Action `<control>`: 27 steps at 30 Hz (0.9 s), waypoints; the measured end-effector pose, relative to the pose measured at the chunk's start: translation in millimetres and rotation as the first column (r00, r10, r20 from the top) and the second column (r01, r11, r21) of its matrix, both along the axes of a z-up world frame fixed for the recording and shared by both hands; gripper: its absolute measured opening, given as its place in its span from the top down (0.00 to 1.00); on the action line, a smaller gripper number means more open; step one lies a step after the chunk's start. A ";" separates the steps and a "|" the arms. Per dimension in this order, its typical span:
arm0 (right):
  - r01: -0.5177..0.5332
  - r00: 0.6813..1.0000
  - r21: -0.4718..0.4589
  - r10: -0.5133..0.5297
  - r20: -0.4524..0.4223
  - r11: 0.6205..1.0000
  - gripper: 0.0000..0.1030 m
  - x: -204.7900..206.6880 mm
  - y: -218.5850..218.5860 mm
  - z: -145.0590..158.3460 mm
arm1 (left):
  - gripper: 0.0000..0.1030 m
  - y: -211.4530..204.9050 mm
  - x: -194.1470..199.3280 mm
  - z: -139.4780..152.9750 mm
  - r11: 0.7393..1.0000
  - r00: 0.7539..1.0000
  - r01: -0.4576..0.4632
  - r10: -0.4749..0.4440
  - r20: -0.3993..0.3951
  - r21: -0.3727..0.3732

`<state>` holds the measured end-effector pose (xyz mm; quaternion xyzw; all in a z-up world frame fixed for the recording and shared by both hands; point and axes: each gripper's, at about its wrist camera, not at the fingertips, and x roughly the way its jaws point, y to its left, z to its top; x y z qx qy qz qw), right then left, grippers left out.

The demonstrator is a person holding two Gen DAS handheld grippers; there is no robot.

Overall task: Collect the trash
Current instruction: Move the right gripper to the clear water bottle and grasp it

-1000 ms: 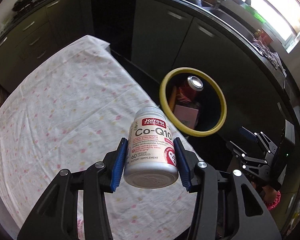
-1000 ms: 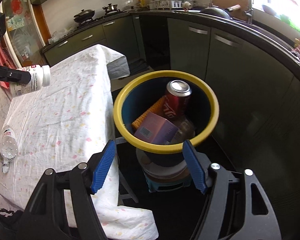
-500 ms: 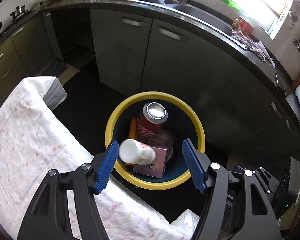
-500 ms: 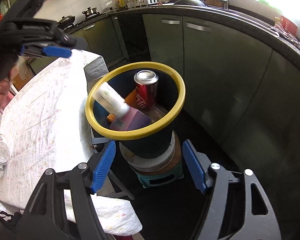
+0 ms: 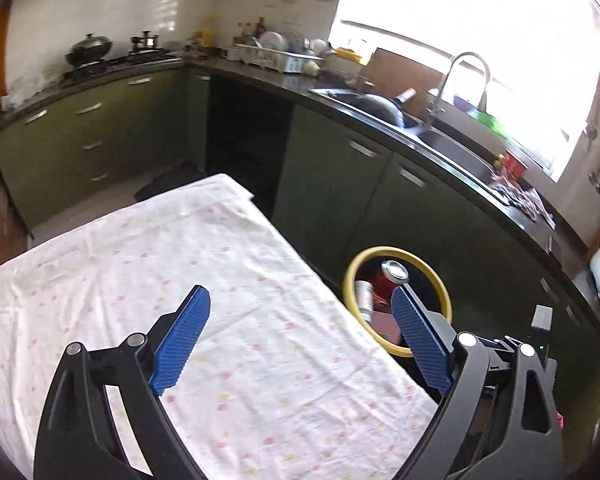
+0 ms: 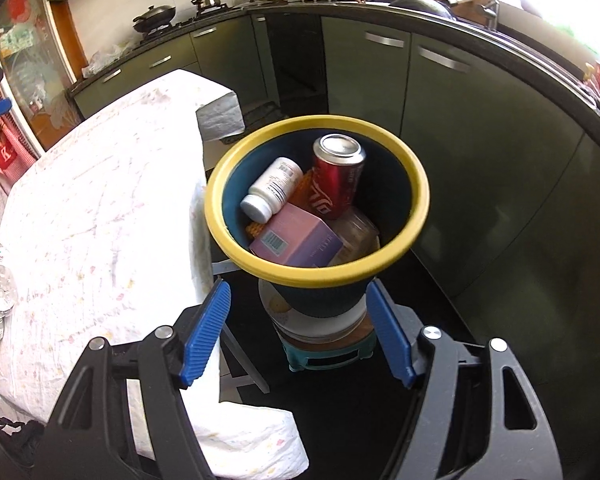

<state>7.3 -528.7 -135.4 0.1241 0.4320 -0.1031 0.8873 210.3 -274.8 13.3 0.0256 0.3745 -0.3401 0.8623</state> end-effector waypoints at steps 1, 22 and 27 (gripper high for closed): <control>-0.010 1.000 -0.007 0.009 -0.004 1.000 0.35 4.0 4.4 1.5 | 0.10 17.7 3.9 -1.7 0.999 0.999 -0.036 0.036 0.000 -0.009; -0.631 0.776 -0.081 0.626 -0.082 0.772 0.35 107.3 215.0 51.4 | 0.10 306.4 35.5 -115.4 0.821 0.819 -0.571 0.567 0.091 0.022; -0.737 0.675 -0.052 0.729 -0.115 0.674 0.35 118.6 258.1 65.7 | 0.10 318.5 38.9 -134.3 0.804 0.805 -0.592 0.588 0.077 0.055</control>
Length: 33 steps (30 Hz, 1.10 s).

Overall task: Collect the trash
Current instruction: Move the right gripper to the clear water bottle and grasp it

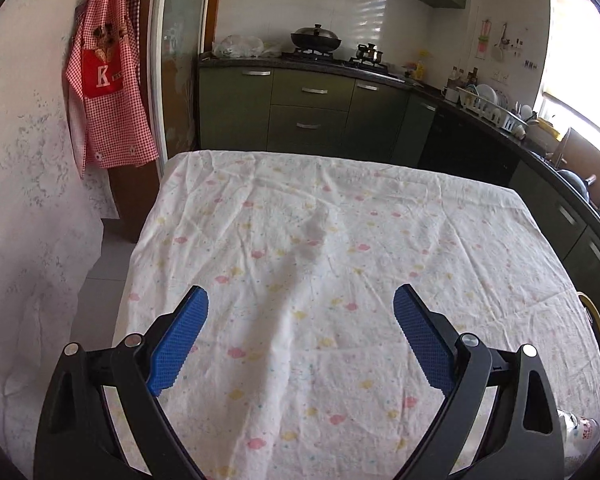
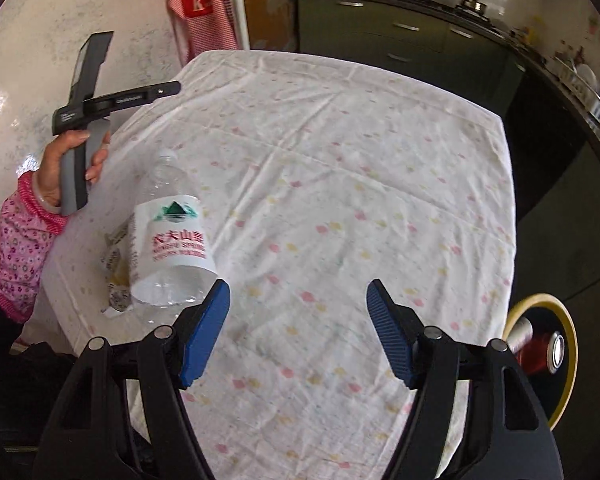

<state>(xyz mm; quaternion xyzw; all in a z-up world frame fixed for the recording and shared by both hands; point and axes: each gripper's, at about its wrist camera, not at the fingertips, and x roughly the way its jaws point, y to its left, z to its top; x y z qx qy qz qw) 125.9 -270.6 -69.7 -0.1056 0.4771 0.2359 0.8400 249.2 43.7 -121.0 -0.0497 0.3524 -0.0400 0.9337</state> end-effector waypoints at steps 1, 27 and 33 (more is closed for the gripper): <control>-0.030 0.999 -0.001 0.030 -0.012 1.000 0.35 0.3 9.1 0.0 | 0.10 1.3 0.4 -1.6 1.000 1.000 -0.001 0.001 -0.003 0.006; -0.329 0.940 -0.134 0.310 -0.140 0.935 0.33 24.1 113.5 -33.4 | 0.06 -7.2 -0.3 -10.7 0.999 0.998 0.031 -0.030 -0.056 0.017; -0.366 0.926 -0.142 0.345 -0.154 0.920 0.33 40.4 126.2 -42.3 | 0.06 -8.6 0.2 -11.5 0.999 0.997 0.034 -0.033 -0.063 0.020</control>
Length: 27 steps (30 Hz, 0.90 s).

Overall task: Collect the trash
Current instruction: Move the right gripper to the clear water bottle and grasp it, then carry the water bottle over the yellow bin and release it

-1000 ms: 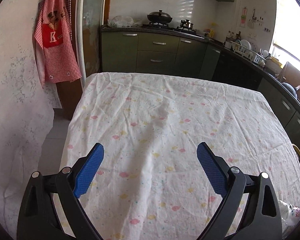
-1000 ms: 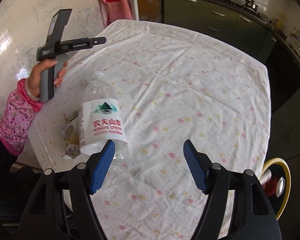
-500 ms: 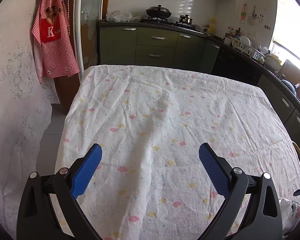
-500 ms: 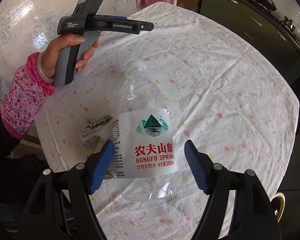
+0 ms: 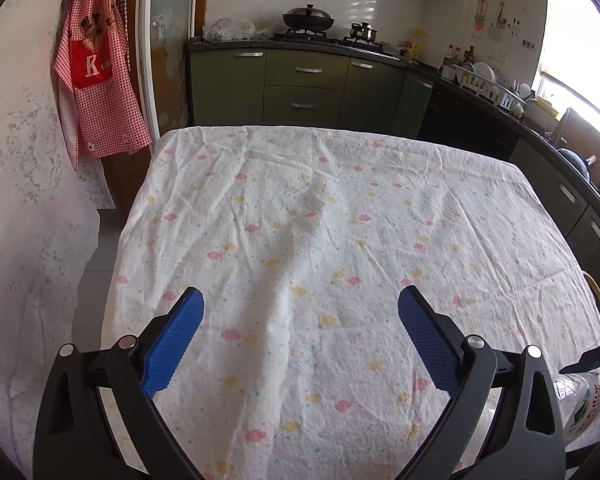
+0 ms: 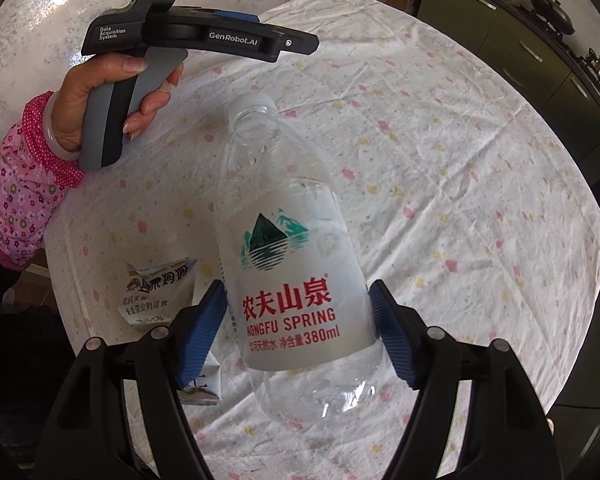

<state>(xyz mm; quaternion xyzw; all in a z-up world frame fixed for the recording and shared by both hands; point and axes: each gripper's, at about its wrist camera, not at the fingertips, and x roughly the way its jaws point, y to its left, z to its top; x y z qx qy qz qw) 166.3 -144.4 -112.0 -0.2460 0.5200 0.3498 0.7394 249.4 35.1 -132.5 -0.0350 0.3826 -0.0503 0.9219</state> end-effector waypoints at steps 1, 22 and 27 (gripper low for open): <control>-0.005 1.000 -0.002 0.005 -0.007 1.000 0.33 3.0 2.0 -3.0 | 0.06 -0.6 0.1 -0.1 1.000 1.000 0.001 -0.001 -0.001 0.002; 0.226 0.971 0.206 -0.238 0.036 0.952 0.41 -13.7 -84.1 42.2 | 0.06 -3.2 2.3 -2.7 1.000 1.000 0.007 -0.007 -0.019 0.011; 0.351 0.923 0.271 -0.379 0.058 0.896 0.41 -32.6 -137.2 63.9 | 0.06 -2.8 2.3 -3.6 1.000 1.000 0.005 -0.005 -0.022 0.007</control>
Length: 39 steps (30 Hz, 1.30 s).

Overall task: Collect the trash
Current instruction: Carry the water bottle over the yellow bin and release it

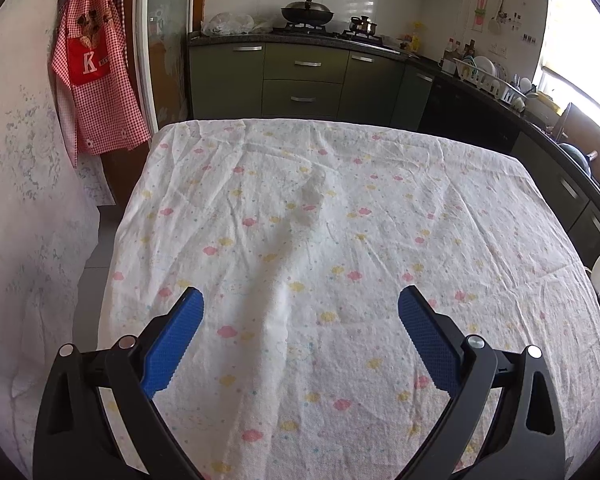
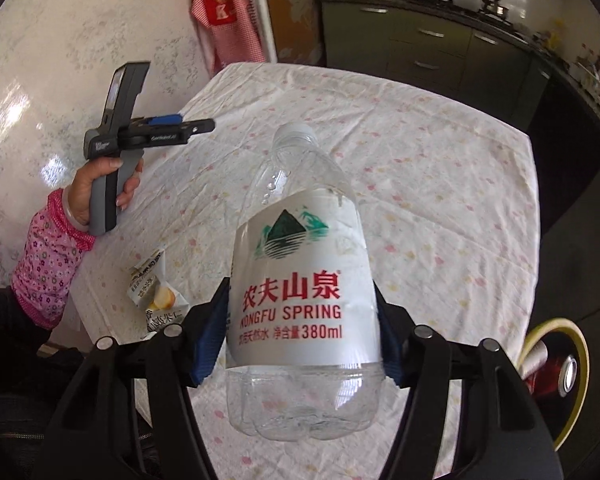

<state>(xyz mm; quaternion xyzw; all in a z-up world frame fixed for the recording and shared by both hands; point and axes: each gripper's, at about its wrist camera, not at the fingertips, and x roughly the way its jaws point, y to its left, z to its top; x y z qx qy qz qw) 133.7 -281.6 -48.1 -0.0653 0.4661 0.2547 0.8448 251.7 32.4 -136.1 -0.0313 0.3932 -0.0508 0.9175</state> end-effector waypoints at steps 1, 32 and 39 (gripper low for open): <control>0.047 0.999 0.011 -0.047 0.003 0.999 0.41 -5.0 -17.4 3.3 | 0.06 -0.6 0.0 -0.2 1.000 1.000 0.002 -0.002 -0.001 0.001; 0.830 0.557 -0.064 -0.822 0.115 0.554 0.37 -81.9 -266.9 -56.1 | 0.06 -4.5 4.9 -6.6 1.000 0.999 0.021 -0.021 -0.042 -0.010; 0.756 0.636 0.123 -0.766 0.093 0.643 0.59 -91.5 -261.0 -43.3 | 0.06 -12.0 3.0 -5.5 0.999 0.999 0.041 -0.040 -0.035 0.006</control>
